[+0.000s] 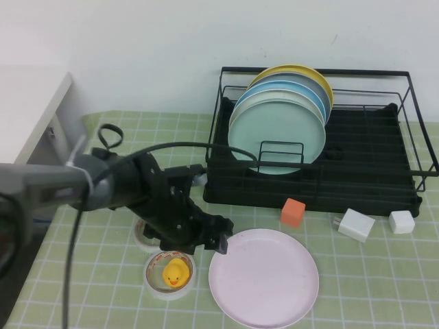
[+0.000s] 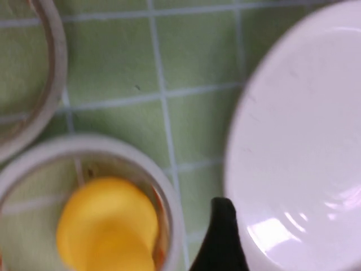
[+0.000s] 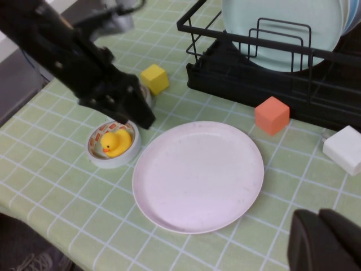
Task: Place plate on rack
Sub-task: Pick up the plate from the table
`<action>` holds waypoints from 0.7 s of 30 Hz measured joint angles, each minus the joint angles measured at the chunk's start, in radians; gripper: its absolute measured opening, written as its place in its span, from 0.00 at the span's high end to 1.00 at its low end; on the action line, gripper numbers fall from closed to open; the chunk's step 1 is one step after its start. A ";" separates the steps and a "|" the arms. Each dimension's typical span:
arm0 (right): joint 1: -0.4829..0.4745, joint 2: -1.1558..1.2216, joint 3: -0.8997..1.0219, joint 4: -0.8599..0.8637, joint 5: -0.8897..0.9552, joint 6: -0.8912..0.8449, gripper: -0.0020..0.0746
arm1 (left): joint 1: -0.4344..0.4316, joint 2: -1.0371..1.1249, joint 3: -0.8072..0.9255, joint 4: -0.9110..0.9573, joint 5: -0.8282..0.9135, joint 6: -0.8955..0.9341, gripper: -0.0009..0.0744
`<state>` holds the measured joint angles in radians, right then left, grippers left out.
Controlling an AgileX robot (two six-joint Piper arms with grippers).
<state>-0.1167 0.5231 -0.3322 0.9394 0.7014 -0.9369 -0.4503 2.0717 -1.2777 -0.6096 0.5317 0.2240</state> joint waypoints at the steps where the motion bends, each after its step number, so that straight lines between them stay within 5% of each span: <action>1: 0.000 0.000 0.000 0.000 0.000 0.000 0.98 | 0.000 0.018 -0.010 -0.004 -0.002 0.010 0.34; 21: 0.000 0.000 0.000 -0.041 -0.004 -0.016 0.98 | -0.067 0.187 -0.057 -0.136 -0.033 0.167 0.36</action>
<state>-0.1167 0.5231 -0.3322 0.8982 0.6977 -0.9527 -0.5169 2.2590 -1.3347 -0.7460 0.4985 0.3912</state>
